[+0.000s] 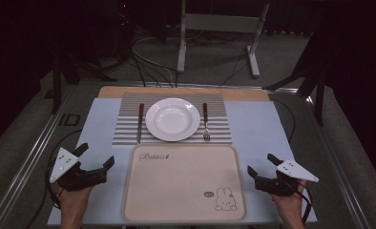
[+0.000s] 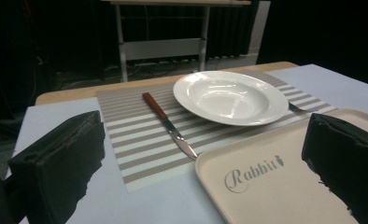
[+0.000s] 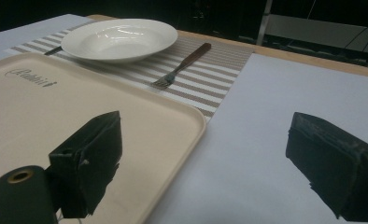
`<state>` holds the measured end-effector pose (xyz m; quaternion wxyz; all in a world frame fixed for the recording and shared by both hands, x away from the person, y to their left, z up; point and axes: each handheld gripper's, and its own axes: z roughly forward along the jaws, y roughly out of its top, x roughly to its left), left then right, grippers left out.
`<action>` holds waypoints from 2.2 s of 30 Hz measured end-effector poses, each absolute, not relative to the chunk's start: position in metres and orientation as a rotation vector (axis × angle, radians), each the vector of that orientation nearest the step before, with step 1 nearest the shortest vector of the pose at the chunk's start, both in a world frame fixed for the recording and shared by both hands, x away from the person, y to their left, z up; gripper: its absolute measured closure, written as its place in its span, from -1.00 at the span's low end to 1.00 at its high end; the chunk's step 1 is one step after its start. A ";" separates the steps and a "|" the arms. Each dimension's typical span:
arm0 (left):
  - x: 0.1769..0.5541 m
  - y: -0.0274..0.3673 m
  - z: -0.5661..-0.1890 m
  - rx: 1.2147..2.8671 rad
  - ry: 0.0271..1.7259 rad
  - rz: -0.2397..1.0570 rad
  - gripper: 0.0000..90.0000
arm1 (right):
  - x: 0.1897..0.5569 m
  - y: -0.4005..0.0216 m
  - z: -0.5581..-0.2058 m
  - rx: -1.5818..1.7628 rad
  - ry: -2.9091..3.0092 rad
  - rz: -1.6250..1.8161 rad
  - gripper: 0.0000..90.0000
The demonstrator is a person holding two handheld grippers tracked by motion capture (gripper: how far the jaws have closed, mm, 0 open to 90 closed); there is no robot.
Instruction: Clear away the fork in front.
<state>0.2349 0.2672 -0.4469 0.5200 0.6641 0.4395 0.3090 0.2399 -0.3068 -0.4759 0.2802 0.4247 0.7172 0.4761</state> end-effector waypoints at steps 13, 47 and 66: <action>0.234 0.270 -0.447 1.582 1.074 0.762 -1.00 | 0.243 -0.309 -0.477 1.174 1.898 1.259 -0.76; 0.240 0.258 -0.455 1.662 1.100 0.816 -1.00 | 0.288 -0.282 -0.433 1.232 1.883 1.256 -0.76; 0.240 0.256 -0.458 1.656 1.114 0.845 -1.00 | 0.336 -0.245 -0.414 1.254 1.925 1.205 -0.75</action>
